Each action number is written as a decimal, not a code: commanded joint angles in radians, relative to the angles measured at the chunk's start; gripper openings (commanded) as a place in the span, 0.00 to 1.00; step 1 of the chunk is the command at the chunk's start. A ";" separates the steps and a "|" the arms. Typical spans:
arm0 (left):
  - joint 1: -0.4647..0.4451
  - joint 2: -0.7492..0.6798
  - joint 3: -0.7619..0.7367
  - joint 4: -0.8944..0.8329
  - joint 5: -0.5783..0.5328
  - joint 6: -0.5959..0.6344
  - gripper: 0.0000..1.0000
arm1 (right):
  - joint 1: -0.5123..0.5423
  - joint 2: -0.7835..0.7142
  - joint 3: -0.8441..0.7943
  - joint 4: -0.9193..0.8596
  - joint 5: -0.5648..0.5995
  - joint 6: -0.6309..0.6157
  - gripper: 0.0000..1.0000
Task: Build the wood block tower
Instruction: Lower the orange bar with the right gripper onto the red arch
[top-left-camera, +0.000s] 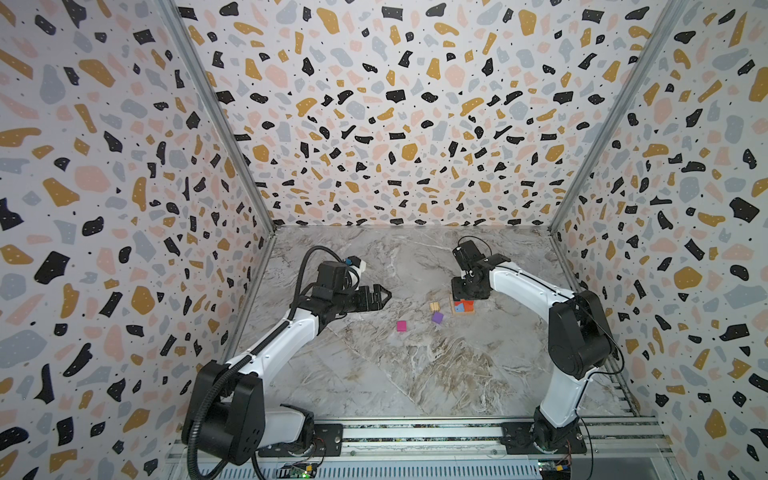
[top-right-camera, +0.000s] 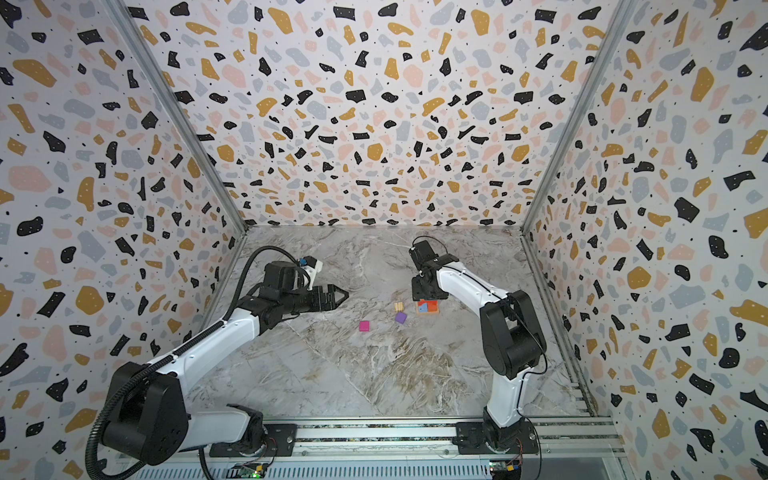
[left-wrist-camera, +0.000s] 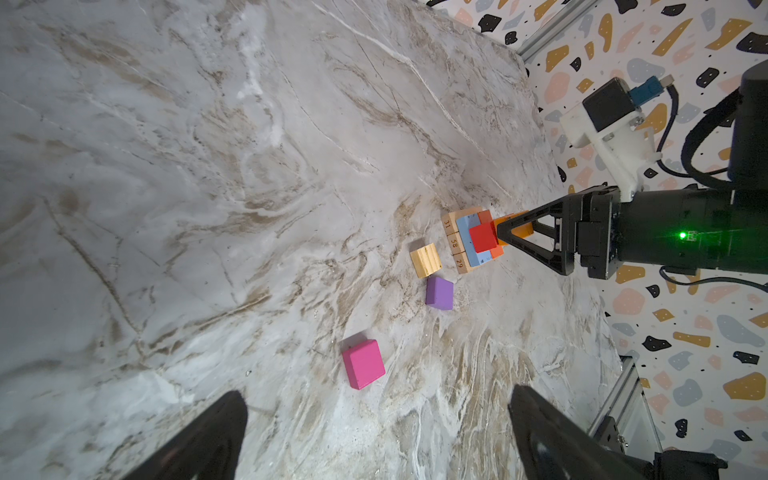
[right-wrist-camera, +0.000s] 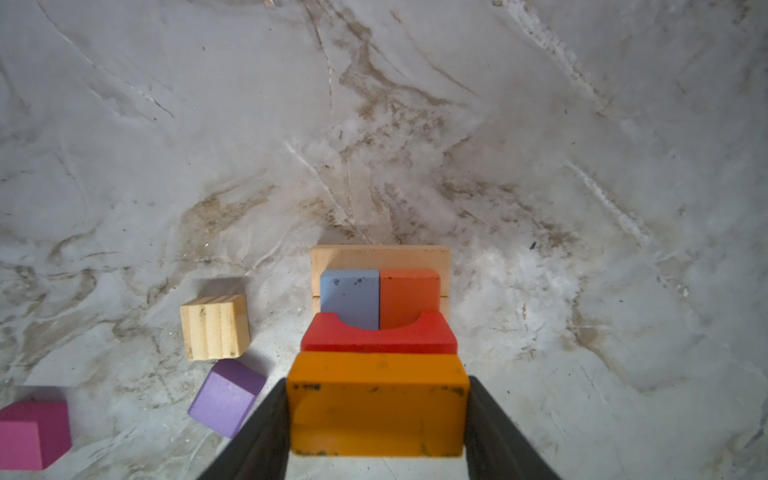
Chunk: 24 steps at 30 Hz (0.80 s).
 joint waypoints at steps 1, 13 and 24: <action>0.004 -0.023 -0.008 0.030 0.007 -0.002 1.00 | -0.003 0.001 0.022 -0.005 0.007 0.004 0.50; 0.004 -0.023 -0.008 0.029 0.005 -0.001 1.00 | -0.003 0.007 0.019 -0.005 0.005 -0.002 0.51; 0.004 -0.022 -0.007 0.030 0.005 -0.001 1.00 | -0.003 0.004 0.014 -0.004 0.005 -0.006 0.53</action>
